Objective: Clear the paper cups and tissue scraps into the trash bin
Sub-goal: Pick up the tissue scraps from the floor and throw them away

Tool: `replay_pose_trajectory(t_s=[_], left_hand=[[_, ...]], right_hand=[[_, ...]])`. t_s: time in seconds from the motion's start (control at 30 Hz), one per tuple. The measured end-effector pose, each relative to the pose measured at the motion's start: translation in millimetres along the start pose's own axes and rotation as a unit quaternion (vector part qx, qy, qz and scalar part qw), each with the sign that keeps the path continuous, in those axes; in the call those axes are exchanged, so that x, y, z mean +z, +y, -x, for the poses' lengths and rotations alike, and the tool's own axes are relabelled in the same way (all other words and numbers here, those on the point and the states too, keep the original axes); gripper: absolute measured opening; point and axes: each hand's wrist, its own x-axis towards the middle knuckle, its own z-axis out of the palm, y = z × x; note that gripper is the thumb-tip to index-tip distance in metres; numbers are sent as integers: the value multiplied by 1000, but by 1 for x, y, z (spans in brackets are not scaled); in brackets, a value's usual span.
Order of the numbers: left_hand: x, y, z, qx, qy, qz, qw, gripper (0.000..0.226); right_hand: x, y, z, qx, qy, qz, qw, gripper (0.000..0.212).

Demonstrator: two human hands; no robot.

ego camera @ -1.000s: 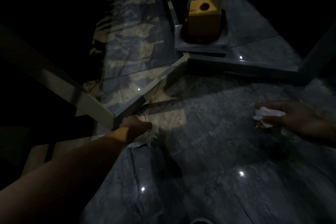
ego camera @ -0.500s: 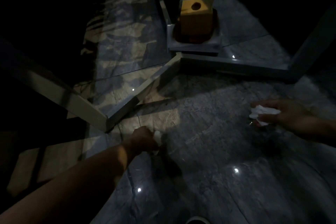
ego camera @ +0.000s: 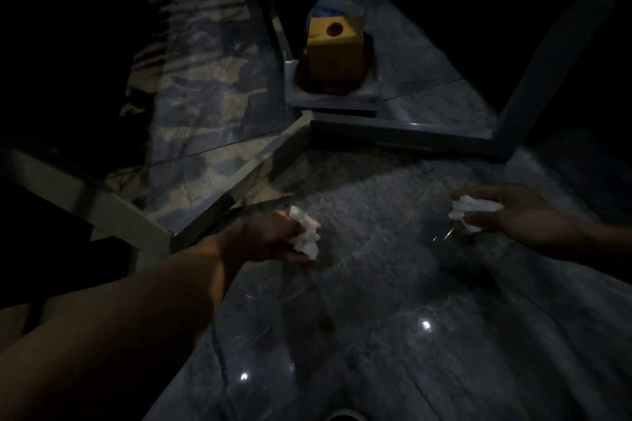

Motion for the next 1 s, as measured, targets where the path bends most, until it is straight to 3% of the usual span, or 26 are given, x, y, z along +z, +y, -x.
replay_pose_trajectory(t_s=[0.2, 0.37, 0.57, 0.63, 0.83, 1.0], left_hand=[[24, 38, -13, -12, -42, 71, 996, 20], [61, 71, -26, -2, -53, 41, 998, 28], [106, 105, -33, -4, -119, 94, 988, 22], [120, 109, -36, 3, -110, 104, 989, 19], [140, 109, -37, 61, -116, 47, 990, 2], [139, 112, -39, 53, -113, 16, 992, 43]], right_hand=[[-23, 2, 12, -5, 49, -4, 999, 35], [-42, -6, 33, -17, 76, 47, 996, 28], [-67, 0, 47, 1, 119, 99, 988, 28], [-72, 1, 51, 3, 137, 104, 985, 27], [-80, 6, 54, 13, 157, 128, 979, 35], [-77, 5, 50, 10, 157, 138, 978, 34]])
